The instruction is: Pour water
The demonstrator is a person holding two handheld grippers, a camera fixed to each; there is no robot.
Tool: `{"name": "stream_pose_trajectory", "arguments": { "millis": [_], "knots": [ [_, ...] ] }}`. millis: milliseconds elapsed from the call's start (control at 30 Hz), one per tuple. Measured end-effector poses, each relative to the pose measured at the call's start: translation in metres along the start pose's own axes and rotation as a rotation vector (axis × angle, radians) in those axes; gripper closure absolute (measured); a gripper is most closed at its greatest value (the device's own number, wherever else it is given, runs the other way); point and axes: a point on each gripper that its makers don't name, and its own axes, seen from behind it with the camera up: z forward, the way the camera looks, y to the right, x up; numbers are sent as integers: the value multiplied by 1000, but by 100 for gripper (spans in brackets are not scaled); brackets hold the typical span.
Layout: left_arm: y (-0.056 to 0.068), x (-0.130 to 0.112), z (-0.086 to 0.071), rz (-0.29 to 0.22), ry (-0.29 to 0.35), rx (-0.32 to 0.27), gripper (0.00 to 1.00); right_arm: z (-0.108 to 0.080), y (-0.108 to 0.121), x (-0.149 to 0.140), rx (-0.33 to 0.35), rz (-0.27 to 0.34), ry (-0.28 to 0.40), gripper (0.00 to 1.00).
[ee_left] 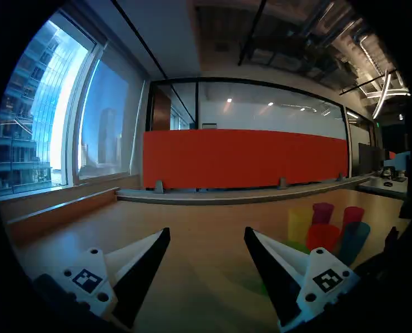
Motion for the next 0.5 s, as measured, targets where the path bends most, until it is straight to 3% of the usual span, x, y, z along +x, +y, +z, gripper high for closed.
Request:
{"name": "stream_pose_trajectory", "arguments": {
  "millis": [500],
  "knots": [
    [2, -1, 0, 3, -1, -3, 0, -8, 8, 10, 20, 10, 55, 0]
  ]
}}
